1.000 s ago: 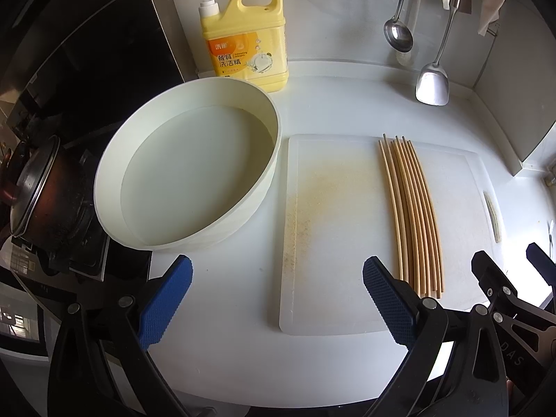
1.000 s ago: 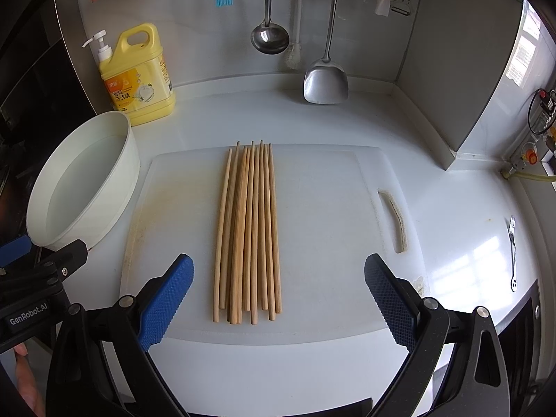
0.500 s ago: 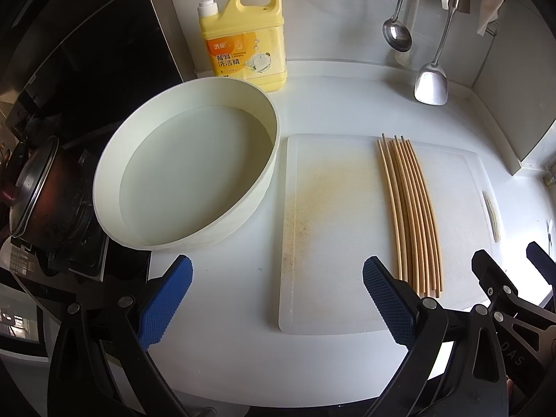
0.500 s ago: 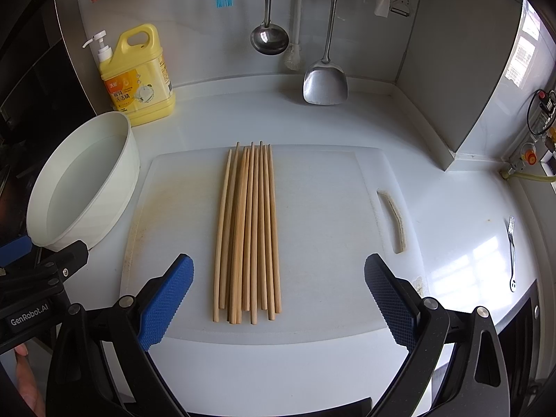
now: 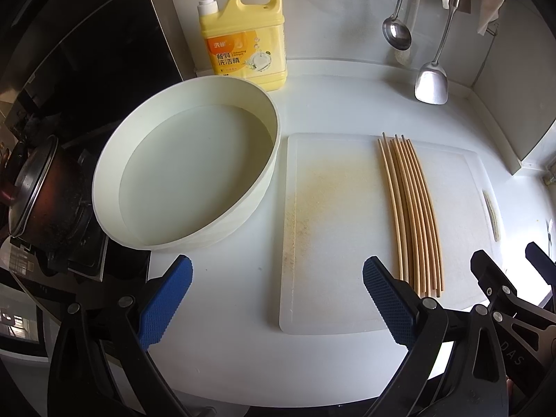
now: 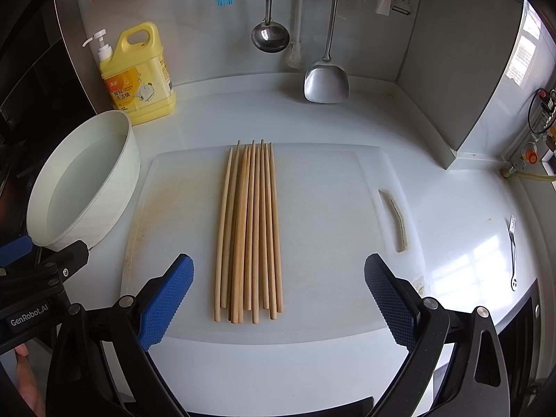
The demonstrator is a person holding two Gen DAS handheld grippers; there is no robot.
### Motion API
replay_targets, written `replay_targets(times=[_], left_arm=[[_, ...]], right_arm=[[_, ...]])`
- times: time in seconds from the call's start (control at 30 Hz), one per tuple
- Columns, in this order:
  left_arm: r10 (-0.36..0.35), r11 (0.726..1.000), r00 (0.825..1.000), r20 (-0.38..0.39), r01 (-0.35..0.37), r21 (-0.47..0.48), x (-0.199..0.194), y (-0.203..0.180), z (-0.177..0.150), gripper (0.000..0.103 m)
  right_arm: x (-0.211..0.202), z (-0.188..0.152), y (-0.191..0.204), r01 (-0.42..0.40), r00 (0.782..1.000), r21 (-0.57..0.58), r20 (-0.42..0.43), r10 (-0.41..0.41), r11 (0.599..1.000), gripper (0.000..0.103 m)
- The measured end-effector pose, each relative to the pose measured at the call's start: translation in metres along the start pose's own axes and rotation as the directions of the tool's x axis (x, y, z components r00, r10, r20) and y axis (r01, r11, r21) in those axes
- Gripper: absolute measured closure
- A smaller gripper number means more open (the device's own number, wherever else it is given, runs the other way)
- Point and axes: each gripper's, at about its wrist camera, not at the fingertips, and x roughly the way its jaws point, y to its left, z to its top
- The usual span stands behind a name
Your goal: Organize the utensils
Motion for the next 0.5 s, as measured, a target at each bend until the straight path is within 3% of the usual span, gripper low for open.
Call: replay_targets(times=[0.5], left_arm=[[-0.010,1.000,1.000,0.000,0.010,0.006,0.0026,0.0035,-0.0007,0.006]], right_arm=[[0.0019,-0.0013,0.0012,0.001,1.000,0.009,0.001,-0.001,1.000,0.009]])
